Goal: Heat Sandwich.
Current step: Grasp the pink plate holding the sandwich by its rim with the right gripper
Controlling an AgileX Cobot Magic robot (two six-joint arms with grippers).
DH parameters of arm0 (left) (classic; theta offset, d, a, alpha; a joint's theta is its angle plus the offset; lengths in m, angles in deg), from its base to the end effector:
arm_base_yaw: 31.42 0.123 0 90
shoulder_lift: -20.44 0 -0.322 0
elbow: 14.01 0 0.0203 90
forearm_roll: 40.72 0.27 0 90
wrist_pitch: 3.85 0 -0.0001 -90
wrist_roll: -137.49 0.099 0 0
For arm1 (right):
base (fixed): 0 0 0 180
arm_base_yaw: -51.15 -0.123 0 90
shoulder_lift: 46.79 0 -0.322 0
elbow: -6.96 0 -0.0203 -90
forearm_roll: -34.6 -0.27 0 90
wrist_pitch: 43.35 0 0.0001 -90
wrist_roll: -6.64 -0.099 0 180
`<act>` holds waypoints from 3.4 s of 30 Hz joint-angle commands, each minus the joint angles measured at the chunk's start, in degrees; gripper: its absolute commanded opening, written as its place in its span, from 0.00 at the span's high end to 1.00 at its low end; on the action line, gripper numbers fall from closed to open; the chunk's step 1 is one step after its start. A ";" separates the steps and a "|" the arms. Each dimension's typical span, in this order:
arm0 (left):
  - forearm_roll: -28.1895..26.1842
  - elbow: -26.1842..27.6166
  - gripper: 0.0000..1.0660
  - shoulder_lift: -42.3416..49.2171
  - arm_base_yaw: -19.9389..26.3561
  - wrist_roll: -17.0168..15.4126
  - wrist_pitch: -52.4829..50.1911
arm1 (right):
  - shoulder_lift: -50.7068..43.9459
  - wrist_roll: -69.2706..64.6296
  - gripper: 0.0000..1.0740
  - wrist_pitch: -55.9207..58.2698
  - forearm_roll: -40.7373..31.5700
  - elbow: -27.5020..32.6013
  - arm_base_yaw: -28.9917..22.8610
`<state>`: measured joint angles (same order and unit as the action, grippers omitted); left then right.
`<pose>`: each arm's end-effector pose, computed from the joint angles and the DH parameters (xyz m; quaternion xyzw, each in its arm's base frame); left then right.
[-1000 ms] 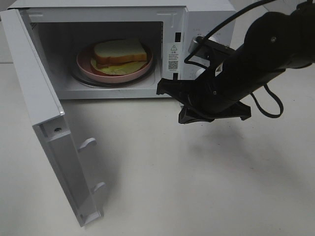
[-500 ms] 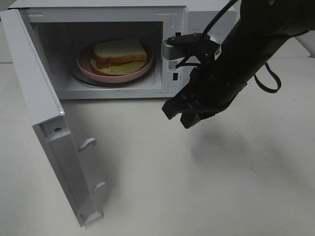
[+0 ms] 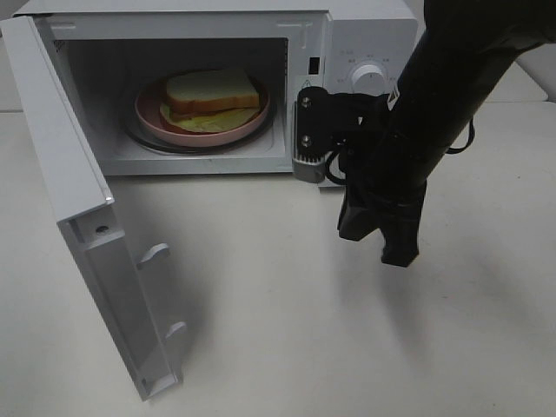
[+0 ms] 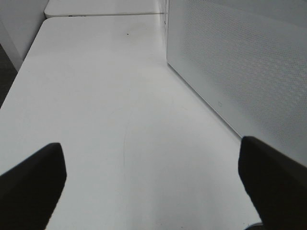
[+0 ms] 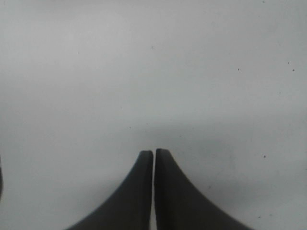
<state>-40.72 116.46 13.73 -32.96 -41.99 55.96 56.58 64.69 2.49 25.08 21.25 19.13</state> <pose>-0.0177 0.0005 0.2840 0.0152 0.8481 -0.0047 0.5295 0.2918 0.1963 0.2348 -0.6634 0.7314 0.0333 0.1545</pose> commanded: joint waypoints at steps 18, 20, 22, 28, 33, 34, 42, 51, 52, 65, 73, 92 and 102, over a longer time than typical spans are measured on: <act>0.00 -0.23 0.14 1.26 0.23 0.06 -0.46 | -0.52 24.69 0.65 -3.32 6.30 -0.29 0.11; 0.00 -0.23 0.14 1.26 0.23 0.06 -0.46 | -0.52 21.49 0.45 -5.10 6.30 -0.29 0.06; 0.00 -0.23 0.14 1.26 0.23 0.06 -0.46 | -0.52 20.34 0.38 -5.50 6.30 -0.29 0.06; 0.00 -0.23 0.14 1.26 0.23 0.06 -0.46 | -0.52 14.38 0.09 -6.07 6.30 -0.29 0.06; 0.00 -0.23 0.14 1.26 0.23 0.06 -0.46 | -0.52 14.50 0.09 -6.76 7.22 -0.29 0.06; 0.00 -0.23 0.14 1.26 0.23 0.06 -0.46 | -0.52 14.50 0.10 -7.22 8.08 -0.29 -0.06; 0.00 -0.23 0.14 1.26 0.23 0.06 -0.46 | -0.52 14.67 0.11 -9.40 9.11 -0.29 -0.06; 0.00 -0.23 0.14 1.26 0.23 0.06 -0.46 | -0.06 14.90 0.12 -13.52 11.63 -2.01 -2.58; 0.00 -0.23 0.14 1.26 0.23 0.06 -0.46 | 0.63 14.90 0.13 -13.75 11.63 -3.21 -2.69; 0.00 -0.23 0.14 1.26 0.23 0.06 -0.46 | 7.33 14.32 0.15 -18.56 11.69 -10.26 -2.69; 0.00 -0.23 0.14 1.26 0.23 0.06 -0.46 | 11.46 14.21 0.16 -18.96 11.69 -14.21 -2.69; 0.00 -0.23 0.14 1.26 0.23 0.06 -0.46 | 24.41 11.40 0.18 -19.71 11.63 -27.85 -3.95; 0.00 -0.23 0.14 1.26 0.23 0.06 -0.46 | 31.63 11.00 0.20 -18.16 11.75 -36.73 -4.07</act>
<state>-40.72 116.46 13.73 -32.96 -41.99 55.96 87.23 76.14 -16.65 36.83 -14.10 15.23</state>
